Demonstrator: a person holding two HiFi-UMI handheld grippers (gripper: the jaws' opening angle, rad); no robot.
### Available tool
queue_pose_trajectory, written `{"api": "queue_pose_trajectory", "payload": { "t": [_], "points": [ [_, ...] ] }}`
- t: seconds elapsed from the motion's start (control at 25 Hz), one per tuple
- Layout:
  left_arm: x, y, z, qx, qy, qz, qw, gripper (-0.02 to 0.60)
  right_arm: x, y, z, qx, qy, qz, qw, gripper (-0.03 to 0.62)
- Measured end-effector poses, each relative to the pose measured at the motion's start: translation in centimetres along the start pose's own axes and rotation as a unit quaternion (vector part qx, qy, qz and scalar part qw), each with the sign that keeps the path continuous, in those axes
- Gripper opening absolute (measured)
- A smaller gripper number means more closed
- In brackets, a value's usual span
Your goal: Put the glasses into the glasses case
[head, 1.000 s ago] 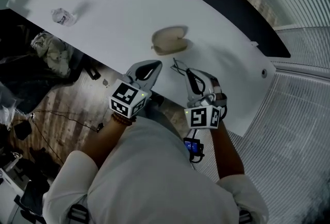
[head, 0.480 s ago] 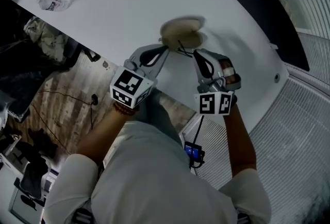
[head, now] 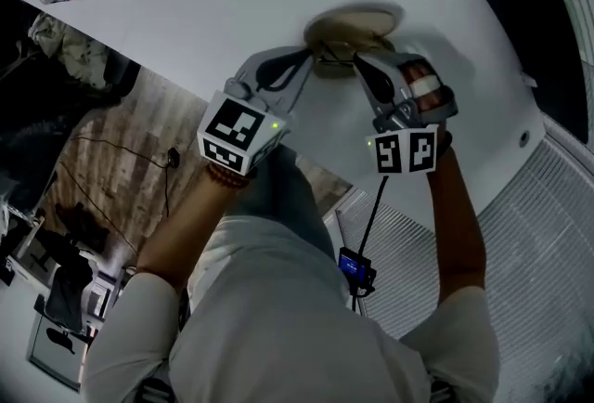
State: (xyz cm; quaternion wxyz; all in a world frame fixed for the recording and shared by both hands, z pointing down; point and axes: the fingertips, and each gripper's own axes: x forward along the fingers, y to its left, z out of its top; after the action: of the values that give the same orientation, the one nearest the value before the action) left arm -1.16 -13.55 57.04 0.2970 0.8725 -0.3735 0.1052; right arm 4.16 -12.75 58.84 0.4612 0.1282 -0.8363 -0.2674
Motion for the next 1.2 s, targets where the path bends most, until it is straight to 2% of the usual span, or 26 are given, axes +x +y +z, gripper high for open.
{"api": "queue_pose_trajectory", "payload": {
  "t": [0.24, 0.36, 0.6, 0.72, 1.08, 1.2],
  "points": [
    [0.7, 1.1, -2.1, -0.014, 0.015, 0.002, 0.9998, 0.0, 2.8, 2.6, -1.5, -0.041, 0.005, 0.042, 0.998, 0.018],
    [0.8, 1.3, -2.7, -0.018, 0.021, -0.001, 0.9996, 0.0, 3.3, 3.1, -1.8, -0.044, 0.006, 0.049, 0.998, 0.018],
    [0.7, 1.6, -3.1, -0.017, 0.023, -0.004, 0.9996, 0.0, 3.6, 2.8, -1.7, -0.036, 0.009, 0.046, 0.998, 0.027],
    [0.3, 1.3, -2.8, -0.015, 0.026, -0.006, 0.9995, 0.0, 3.1, 2.1, -1.5, -0.028, 0.011, 0.042, 0.999, 0.098],
    [-2.6, -1.1, 0.9, 0.01, 0.009, -0.017, 0.9998, 0.0, -0.7, 0.3, 0.3, -0.033, 0.026, 0.021, 0.999, 0.098],
    [-4.0, -2.6, 2.1, 0.016, 0.006, -0.023, 0.9996, 0.0, -3.2, -0.5, 1.6, -0.011, 0.028, 0.002, 1.0, 0.098]
  ]
}}
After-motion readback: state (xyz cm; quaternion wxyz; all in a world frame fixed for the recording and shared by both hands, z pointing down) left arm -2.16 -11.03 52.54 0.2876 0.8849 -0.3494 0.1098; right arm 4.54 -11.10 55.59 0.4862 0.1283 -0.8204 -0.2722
